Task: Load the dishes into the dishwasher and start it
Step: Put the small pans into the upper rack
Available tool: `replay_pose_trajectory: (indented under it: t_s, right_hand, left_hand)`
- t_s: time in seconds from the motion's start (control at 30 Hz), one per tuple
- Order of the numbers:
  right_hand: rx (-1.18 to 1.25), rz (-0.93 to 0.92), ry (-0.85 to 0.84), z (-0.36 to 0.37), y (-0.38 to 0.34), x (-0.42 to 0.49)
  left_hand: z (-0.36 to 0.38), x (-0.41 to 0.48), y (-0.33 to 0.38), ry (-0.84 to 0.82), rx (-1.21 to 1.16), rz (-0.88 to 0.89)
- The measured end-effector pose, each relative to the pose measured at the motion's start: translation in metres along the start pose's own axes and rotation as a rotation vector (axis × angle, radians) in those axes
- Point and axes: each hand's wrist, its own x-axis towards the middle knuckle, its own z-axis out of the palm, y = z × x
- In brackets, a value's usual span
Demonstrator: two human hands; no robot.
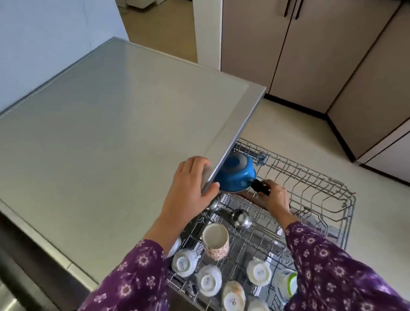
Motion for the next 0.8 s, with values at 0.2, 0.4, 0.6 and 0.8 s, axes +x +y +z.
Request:
replay_pose_trajectory:
  t_s: [0.2,0.4,0.6,0.8]
  right_hand:
    - [0.070,-0.079,-0.002,0.016,0.030,0.013]
    - [-0.007,-0.162,0.018,0.018,0.046,0.025]
    - [-0.024,-0.248,0.061,0.022,0.064,0.030]
    - [0.093,-0.282,-0.019,0.033,0.050,0.024]
  left_hand:
    - [0.004,-0.001,-0.002,0.030,-0.007,0.007]
    - [0.006,0.000,-0.002,0.035,0.025,0.022]
    - [0.007,0.000,-0.001,0.052,0.051,0.021]
    - [0.007,0.000,-0.001,0.050,0.060,0.010]
